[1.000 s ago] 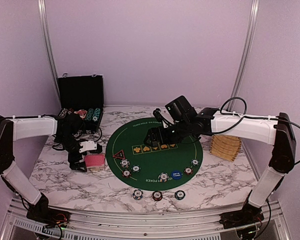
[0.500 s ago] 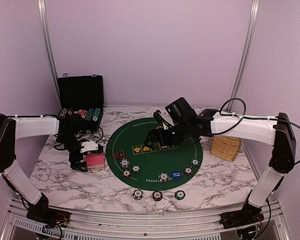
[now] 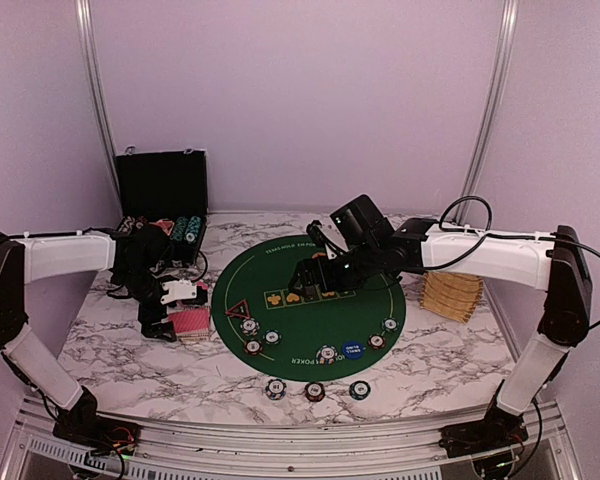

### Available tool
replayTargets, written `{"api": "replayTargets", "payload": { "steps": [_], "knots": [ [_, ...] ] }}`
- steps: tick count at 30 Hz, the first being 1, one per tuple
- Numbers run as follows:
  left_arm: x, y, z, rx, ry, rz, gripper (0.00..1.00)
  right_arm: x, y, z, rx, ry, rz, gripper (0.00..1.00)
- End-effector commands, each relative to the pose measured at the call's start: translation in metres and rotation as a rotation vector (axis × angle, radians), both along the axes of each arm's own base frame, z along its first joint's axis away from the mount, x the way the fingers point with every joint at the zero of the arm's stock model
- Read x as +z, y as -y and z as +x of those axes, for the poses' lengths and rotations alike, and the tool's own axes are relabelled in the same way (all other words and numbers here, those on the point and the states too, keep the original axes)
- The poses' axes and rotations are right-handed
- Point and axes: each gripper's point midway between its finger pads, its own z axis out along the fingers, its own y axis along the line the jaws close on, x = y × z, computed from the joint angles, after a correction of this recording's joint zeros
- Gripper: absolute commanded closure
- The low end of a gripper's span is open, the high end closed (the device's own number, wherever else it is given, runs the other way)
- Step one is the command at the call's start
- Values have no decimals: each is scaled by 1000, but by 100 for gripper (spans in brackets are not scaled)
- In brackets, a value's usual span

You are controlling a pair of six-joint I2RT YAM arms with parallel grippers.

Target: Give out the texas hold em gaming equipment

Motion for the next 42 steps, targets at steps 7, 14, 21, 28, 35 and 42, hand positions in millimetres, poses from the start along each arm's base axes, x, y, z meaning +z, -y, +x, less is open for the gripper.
{"api": "replayTargets", "payload": {
  "steps": [7,14,21,28,35,42],
  "knots": [
    [-3,-1,1,-38,3,29,1,10,-7,-4,20,10,31,1],
    [-4,-1,10,-40,14,44,1,11,-7,-5,25,10,34,1],
    [-4,0,11,-39,20,48,1,10,-7,-5,28,8,33,1],
    [-2,0,11,-42,27,51,1,11,-8,-6,32,11,36,1],
    [-11,-2,6,-68,7,77,1,10,-7,-6,33,7,34,2],
    [-13,-2,10,-75,11,82,1,12,-8,-6,36,9,36,2]
  ]
}}
